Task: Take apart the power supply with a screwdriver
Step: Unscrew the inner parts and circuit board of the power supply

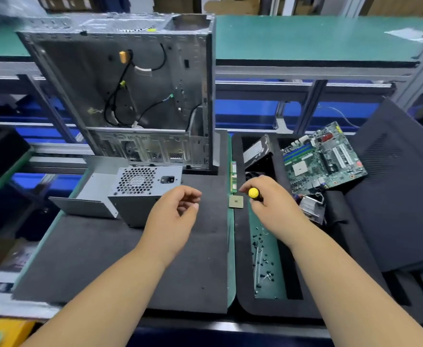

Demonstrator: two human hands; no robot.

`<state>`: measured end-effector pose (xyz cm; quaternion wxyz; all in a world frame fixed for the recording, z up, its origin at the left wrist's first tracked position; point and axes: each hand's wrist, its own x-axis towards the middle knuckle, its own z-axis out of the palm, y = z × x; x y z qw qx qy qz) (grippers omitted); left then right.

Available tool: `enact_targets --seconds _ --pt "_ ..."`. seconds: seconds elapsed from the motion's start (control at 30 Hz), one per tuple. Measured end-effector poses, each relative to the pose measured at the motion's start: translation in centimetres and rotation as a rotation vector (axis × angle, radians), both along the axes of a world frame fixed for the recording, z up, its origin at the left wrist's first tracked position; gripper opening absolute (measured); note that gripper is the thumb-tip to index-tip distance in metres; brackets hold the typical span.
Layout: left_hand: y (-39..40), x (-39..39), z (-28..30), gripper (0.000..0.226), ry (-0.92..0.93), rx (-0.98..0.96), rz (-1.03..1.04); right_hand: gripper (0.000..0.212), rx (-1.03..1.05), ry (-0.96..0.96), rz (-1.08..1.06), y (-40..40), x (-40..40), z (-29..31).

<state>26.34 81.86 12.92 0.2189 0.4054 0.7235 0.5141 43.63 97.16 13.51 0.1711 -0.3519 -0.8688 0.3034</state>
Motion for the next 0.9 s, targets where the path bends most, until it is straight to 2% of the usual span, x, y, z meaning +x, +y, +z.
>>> enact_targets --seconds 0.23,0.43,0.63,0.9 --pt "-2.1 -5.9 0.7 0.031 0.376 0.037 0.154 0.026 0.044 0.263 0.024 -1.2 -4.5 1.4" --pt "-4.2 -10.5 -0.4 0.025 0.286 -0.021 0.290 0.025 0.044 0.461 0.001 -3.3 -8.5 3.0" --pt "-5.6 -13.2 -1.9 0.022 0.252 0.007 0.212 0.019 0.103 0.519 0.029 -5.8 -12.3 4.6" --pt "-6.9 -15.8 -4.1 0.031 0.069 0.175 0.041 0.018 -0.174 0.581 0.069 -10.0 -17.0 5.4"
